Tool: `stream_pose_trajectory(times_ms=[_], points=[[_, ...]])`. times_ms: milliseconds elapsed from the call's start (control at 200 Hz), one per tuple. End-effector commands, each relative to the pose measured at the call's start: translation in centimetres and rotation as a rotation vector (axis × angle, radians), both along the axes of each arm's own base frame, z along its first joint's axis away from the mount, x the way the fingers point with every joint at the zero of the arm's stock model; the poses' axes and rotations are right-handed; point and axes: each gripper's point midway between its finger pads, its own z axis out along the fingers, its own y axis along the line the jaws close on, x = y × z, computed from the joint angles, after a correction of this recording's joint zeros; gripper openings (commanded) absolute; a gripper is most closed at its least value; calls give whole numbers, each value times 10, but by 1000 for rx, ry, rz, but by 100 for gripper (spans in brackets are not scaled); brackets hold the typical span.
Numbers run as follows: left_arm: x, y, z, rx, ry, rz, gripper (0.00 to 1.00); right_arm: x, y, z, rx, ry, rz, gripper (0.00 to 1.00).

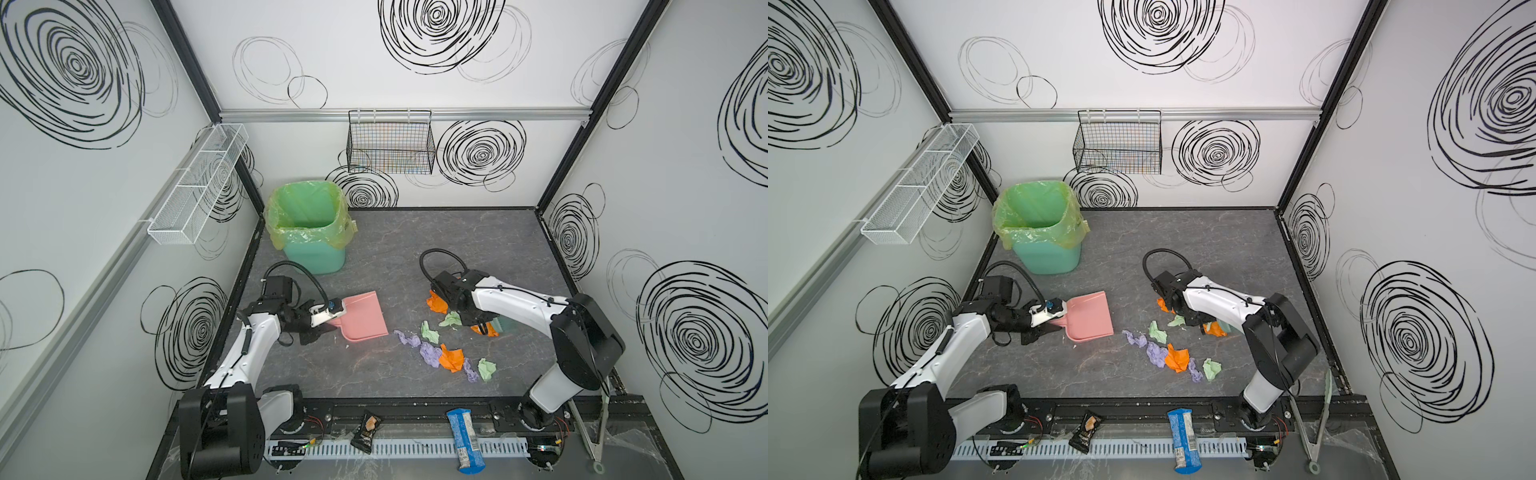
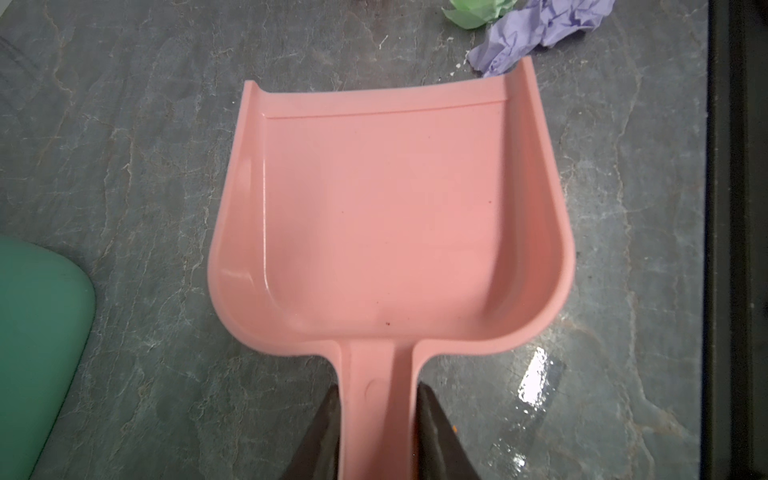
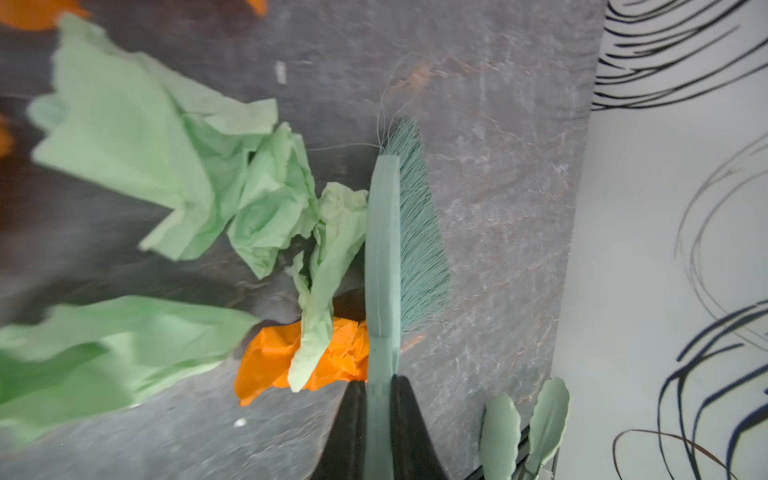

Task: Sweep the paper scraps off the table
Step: 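Push the scrap cluster with the right brush toward the dustpan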

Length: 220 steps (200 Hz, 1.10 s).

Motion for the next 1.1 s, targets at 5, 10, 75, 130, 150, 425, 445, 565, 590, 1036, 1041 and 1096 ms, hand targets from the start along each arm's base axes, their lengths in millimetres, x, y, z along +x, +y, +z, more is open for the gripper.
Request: stream_pose_trajectory(times_ms=[5, 10, 75, 130, 150, 425, 445, 565, 590, 1036, 1041, 1096], points=[[0, -4, 10, -3, -10, -6, 0, -10, 76, -21, 273, 74, 18, 0], [-1, -5, 10, -2, -10, -7, 0, -10, 77, -21, 274, 74, 20, 0], [-2, -6, 8, 13, -8, -11, 0, -8, 88, -15, 279, 64, 41, 0], [-4, -8, 6, 29, -9, -12, 0, -5, 90, -8, 274, 47, 47, 0], [-4, -8, 5, 37, -11, -13, 0, -5, 90, -4, 271, 40, 47, 0], [-16, -12, -13, 128, 8, -35, 0, 1, 67, 62, 245, -85, 35, 0], [-16, -12, -14, 133, 10, -35, 0, 0, 64, 65, 242, -89, 30, 0], [-16, -12, -15, 157, 7, -41, 0, -13, 37, 76, 191, -102, -29, 0], [-16, -12, -15, 157, 4, -41, 0, -18, 28, 76, 163, -100, -50, 0], [-12, -22, -18, 132, -7, -82, 0, -114, -32, 18, 183, 65, -199, 0], [-12, -22, -18, 133, -7, -82, 0, -114, -32, 17, 184, 68, -200, 0], [-11, -21, -19, 139, -7, -85, 0, -120, -29, 14, 200, 85, -208, 0]])
